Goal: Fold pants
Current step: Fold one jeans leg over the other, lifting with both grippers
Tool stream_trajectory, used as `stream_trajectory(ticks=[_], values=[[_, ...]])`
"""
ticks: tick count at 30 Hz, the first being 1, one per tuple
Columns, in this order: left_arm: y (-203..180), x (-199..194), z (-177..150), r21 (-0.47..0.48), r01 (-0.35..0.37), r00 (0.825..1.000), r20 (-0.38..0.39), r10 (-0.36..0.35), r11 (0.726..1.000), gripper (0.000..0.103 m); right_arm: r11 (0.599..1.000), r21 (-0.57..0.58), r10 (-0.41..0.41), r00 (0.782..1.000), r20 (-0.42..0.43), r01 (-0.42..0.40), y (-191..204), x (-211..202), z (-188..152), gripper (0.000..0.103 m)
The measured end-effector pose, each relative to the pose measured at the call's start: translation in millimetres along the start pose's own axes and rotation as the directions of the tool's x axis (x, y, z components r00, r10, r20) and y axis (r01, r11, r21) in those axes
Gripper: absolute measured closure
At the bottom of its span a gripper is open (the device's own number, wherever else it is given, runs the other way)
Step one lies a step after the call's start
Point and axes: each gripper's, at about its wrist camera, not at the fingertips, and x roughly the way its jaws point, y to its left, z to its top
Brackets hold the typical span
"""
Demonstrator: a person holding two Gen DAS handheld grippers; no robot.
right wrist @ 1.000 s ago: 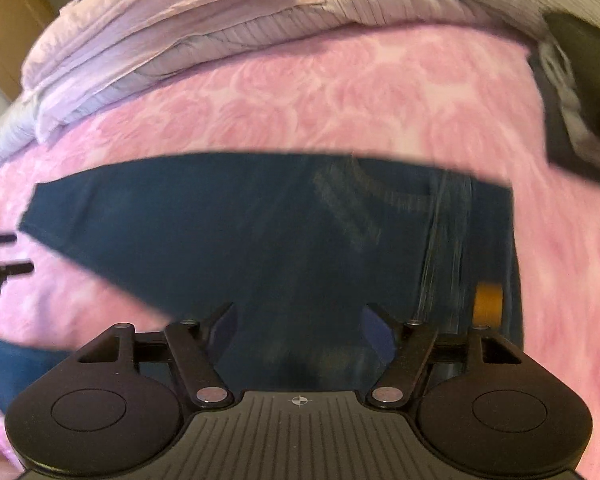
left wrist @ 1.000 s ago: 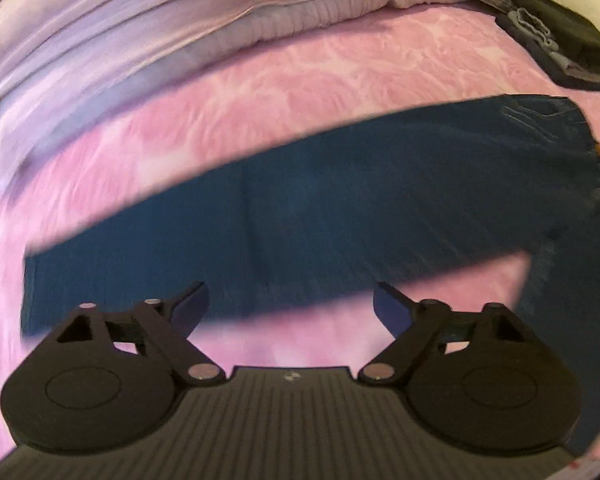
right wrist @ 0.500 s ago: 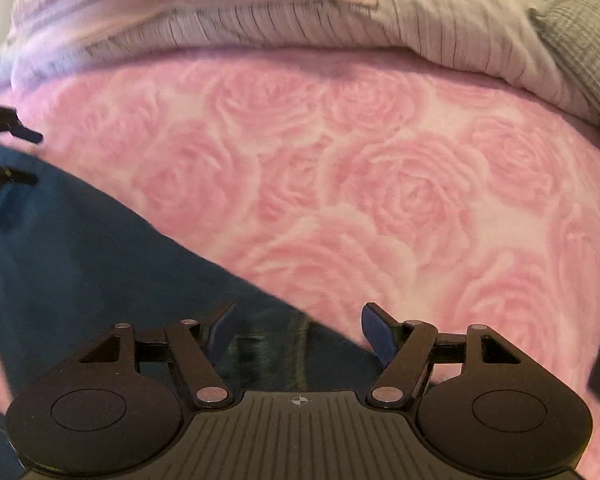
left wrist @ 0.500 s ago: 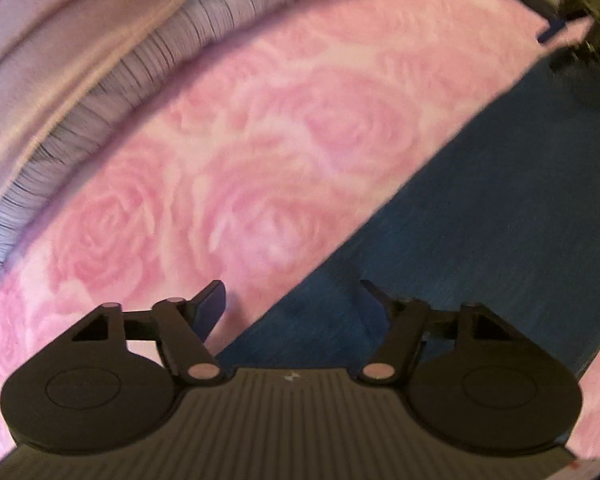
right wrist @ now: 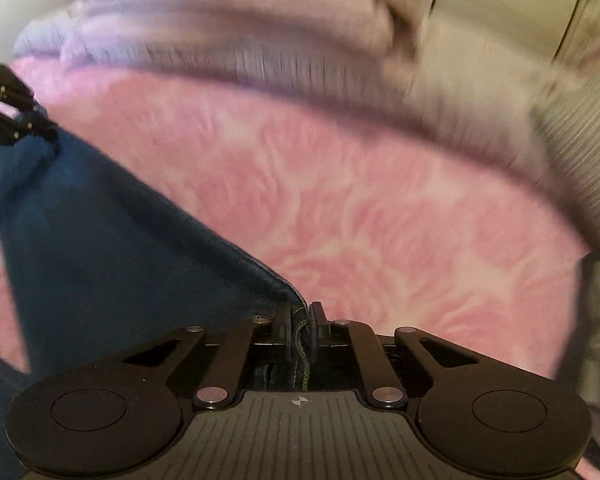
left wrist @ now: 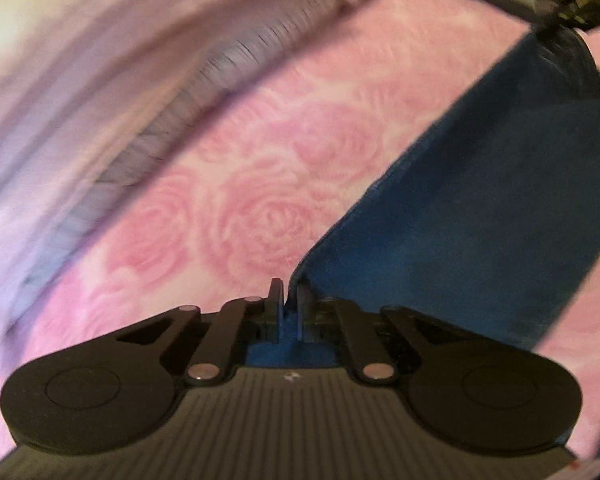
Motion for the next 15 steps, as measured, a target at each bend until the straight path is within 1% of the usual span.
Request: stream_trajectory(ticks=[1, 3, 5, 7, 9, 10, 11, 12, 14, 15], values=[[-9, -27, -7, -0.034, -0.031, 0.999, 0.027, 0.032, 0.999, 0.100, 0.999, -0.034, -0.027, 0.999, 0.037, 0.028, 15, -26, -6, 0.099], [-27, -78, -22, -0.108, -0.073, 0.995, 0.055, 0.080, 0.991, 0.101, 0.993, -0.095, -0.062, 0.994, 0.093, 0.070, 45, -75, -23, 0.099], [-54, -130, -44, -0.174, -0.104, 0.990, 0.071, 0.118, 0.979, 0.101, 0.987, -0.136, -0.075, 0.991, 0.114, 0.090, 76, -117, -45, 0.099], [-87, -172, -72, -0.261, -0.117, 0.991, 0.033, 0.130, 0.958, 0.101, 0.985, -0.156, -0.062, 0.993, 0.104, 0.078, 106, -154, -73, 0.099], [-119, -198, -103, -0.366, -0.113, 0.994, -0.033, 0.108, 0.924, 0.102, 0.987, -0.155, -0.036, 0.999, 0.034, 0.041, 135, -176, -108, 0.099], [-135, -206, -120, -0.421, -0.112, 0.993, -0.076, 0.088, 0.900, 0.101, 0.988, -0.150, -0.035, 0.999, 0.007, 0.036, 147, -182, -125, 0.099], [-150, -211, -136, -0.463, -0.120, 0.990, -0.118, 0.074, 0.878, 0.100, 0.991, -0.136, -0.018, 0.998, -0.053, 0.011, 158, -183, -143, 0.095], [-167, -212, -153, -0.503, -0.129, 0.985, -0.167, 0.051, 0.854, 0.095, 0.992, -0.122, -0.003, 0.990, -0.141, -0.014, 168, -178, -161, 0.093], [-192, -211, -183, -0.568, -0.162, 0.965, -0.263, 0.009, 0.807, 0.094, 0.996, -0.091, -0.025, 0.963, -0.267, 0.000, 183, -169, -194, 0.092], [-200, -212, -197, -0.610, -0.166, 0.958, -0.286, -0.019, 0.775, 0.093, 0.998, -0.062, -0.032, 0.947, -0.319, 0.013, 184, -166, -206, 0.091]])
